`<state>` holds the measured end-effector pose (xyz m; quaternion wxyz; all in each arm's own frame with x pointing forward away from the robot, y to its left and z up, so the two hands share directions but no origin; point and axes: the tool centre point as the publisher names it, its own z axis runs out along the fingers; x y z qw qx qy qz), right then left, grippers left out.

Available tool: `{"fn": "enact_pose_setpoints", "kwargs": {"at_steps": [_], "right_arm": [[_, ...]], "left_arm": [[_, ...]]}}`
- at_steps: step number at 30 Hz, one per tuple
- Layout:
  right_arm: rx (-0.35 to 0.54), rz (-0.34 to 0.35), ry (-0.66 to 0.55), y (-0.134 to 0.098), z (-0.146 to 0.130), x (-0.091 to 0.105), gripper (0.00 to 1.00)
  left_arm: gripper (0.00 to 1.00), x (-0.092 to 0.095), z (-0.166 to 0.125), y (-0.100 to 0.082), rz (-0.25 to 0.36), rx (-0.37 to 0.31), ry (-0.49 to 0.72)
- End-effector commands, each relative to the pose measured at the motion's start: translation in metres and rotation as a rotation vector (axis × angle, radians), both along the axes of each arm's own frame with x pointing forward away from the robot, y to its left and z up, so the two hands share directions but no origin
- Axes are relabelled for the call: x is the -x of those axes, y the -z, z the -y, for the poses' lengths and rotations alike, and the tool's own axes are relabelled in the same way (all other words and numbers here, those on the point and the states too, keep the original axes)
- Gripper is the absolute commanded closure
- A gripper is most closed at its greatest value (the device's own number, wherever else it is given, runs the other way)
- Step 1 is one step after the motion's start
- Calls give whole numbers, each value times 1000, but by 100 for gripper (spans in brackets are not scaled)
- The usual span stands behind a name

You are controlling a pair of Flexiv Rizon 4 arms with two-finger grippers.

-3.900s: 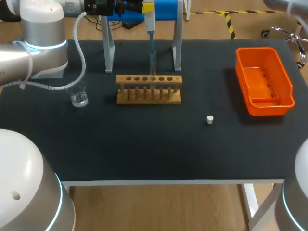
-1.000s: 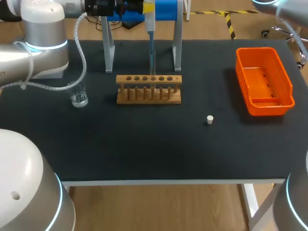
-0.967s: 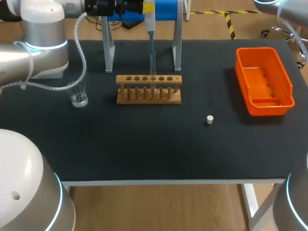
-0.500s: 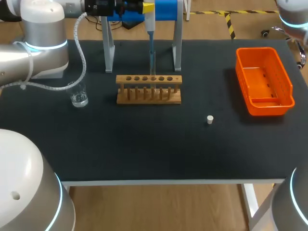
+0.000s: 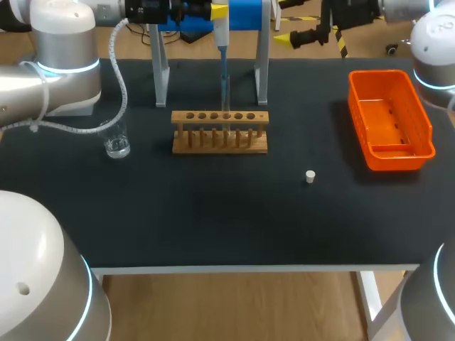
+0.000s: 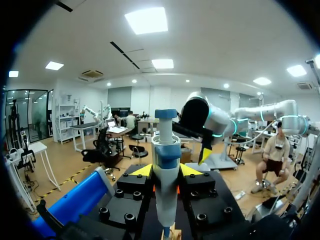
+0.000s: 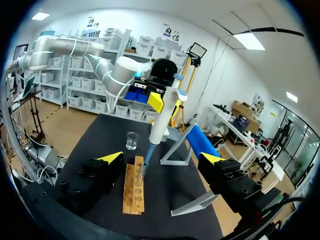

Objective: Invert the test tube, pick up the pipette, mount the tip to pipette, aspirate from beaker and dispense into the tube, eject the tip, return the pipette, and cap with the stopper.

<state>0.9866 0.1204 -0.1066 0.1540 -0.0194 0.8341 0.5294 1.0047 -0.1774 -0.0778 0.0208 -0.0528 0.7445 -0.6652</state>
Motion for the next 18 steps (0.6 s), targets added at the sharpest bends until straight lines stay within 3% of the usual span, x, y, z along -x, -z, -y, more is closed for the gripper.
{"fn": "enact_pose_setpoints", "kwargs": {"at_steps": [1, 9, 18], "right_arm": [[2, -1, -1, 0, 1, 0, 0], [2, -1, -1, 0, 1, 0, 0], [64, -123, -38, 82, -2, 41, 0]], "left_arm": [[100, 0, 0, -1, -1, -1, 2], [100, 0, 0, -1, -1, -1, 2], [100, 0, 0, -1, -1, -1, 2]]}}
